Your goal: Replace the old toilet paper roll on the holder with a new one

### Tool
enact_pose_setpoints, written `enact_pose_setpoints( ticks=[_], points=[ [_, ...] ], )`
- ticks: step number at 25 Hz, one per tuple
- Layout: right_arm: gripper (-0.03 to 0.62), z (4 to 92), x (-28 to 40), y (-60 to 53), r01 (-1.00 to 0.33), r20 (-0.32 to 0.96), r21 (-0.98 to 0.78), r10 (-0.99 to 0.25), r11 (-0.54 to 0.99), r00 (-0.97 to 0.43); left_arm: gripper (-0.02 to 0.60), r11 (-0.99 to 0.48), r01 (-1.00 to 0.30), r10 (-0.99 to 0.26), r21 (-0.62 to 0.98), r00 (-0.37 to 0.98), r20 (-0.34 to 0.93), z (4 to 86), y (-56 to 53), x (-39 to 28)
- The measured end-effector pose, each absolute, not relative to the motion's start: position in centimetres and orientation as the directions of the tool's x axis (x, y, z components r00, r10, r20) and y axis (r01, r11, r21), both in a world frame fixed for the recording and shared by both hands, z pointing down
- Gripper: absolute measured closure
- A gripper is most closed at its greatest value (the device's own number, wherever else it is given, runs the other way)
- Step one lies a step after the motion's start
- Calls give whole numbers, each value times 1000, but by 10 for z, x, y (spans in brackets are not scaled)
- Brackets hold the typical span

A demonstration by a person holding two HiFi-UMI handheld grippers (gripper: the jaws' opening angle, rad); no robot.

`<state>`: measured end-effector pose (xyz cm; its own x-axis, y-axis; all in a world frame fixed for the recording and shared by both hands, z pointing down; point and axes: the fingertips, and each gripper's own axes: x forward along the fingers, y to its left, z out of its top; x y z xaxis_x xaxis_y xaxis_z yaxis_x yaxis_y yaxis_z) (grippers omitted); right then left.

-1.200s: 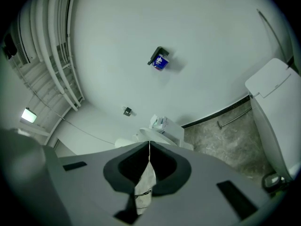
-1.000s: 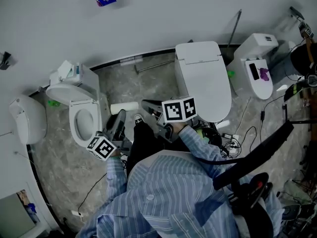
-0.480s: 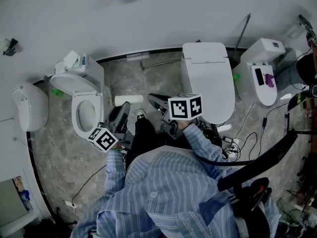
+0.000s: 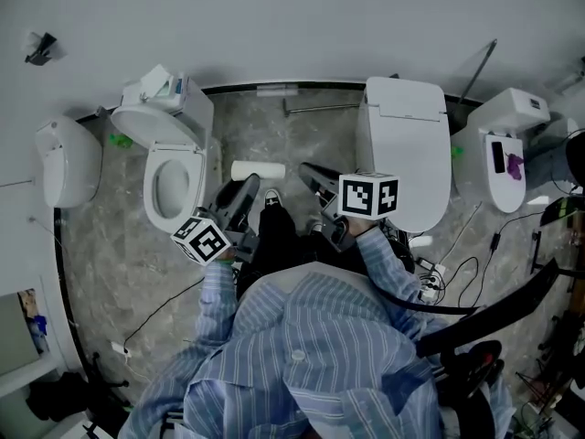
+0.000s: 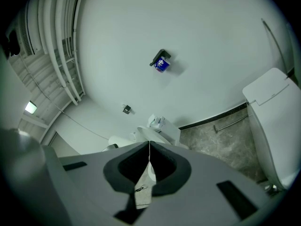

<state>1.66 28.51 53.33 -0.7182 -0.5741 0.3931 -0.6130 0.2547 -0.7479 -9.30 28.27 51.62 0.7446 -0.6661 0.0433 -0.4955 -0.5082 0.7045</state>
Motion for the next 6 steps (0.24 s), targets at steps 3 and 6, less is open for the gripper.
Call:
enact_pose_setpoints(
  ticks=[3,6],
  points=[
    [585,537,13,283,-615,398,-747,-572,252,-717,411,-504,-494,-667,709,744,43,519,282,-98],
    [585,541,11,281,-618,402,-746,-571,250,-716,411,-502,-491,-669,713,742,40,523,280,-102]
  ],
)
